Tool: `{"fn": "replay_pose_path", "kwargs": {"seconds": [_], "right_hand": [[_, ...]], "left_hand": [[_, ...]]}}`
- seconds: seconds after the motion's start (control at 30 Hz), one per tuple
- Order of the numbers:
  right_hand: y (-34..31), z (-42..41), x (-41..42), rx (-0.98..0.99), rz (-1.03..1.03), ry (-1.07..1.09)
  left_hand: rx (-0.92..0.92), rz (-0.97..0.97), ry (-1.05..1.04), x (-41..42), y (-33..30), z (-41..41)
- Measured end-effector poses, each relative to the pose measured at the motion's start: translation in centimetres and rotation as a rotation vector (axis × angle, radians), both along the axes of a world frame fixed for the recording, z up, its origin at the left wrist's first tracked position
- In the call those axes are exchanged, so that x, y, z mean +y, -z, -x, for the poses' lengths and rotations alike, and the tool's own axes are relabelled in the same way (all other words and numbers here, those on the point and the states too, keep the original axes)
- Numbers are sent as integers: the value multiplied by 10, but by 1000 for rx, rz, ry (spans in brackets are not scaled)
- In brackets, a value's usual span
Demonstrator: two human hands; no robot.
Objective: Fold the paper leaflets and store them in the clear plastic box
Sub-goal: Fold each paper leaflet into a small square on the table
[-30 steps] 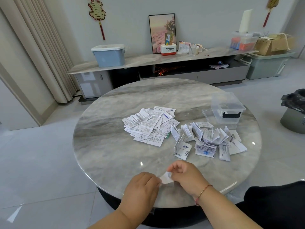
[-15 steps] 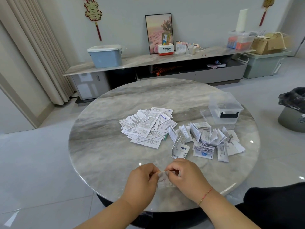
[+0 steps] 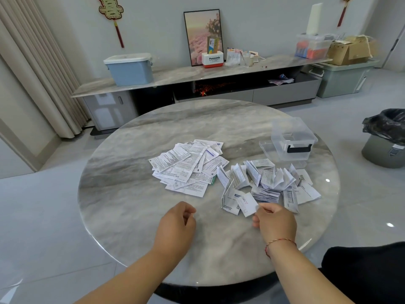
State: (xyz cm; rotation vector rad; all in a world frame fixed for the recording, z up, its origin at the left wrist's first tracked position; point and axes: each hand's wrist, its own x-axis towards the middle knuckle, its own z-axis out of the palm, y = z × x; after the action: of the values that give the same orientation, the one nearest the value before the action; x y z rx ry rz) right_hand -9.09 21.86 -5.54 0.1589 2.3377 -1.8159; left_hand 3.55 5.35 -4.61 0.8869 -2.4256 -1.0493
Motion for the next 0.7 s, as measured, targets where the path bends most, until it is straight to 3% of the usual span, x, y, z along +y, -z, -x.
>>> {"fn": "replay_pose_path", "kwargs": {"seconds": [0.17, 0.3, 0.43, 0.57, 0.7], "right_hand": [[8, 4, -6, 23, -58, 14], [6, -16, -8, 218, -173, 91], [6, -29, -16, 272, -156, 53], [8, -26, -19, 263, -118, 45], [10, -25, -19, 272, -129, 34]], "left_hand": [[-51, 74, -104, -36, 9, 11], [-131, 312, -111, -76, 17, 30], [-268, 485, -67, -108, 10, 54], [-509, 492, 47, -128, 3, 82], [-670, 246, 112, -144, 2, 106]]}}
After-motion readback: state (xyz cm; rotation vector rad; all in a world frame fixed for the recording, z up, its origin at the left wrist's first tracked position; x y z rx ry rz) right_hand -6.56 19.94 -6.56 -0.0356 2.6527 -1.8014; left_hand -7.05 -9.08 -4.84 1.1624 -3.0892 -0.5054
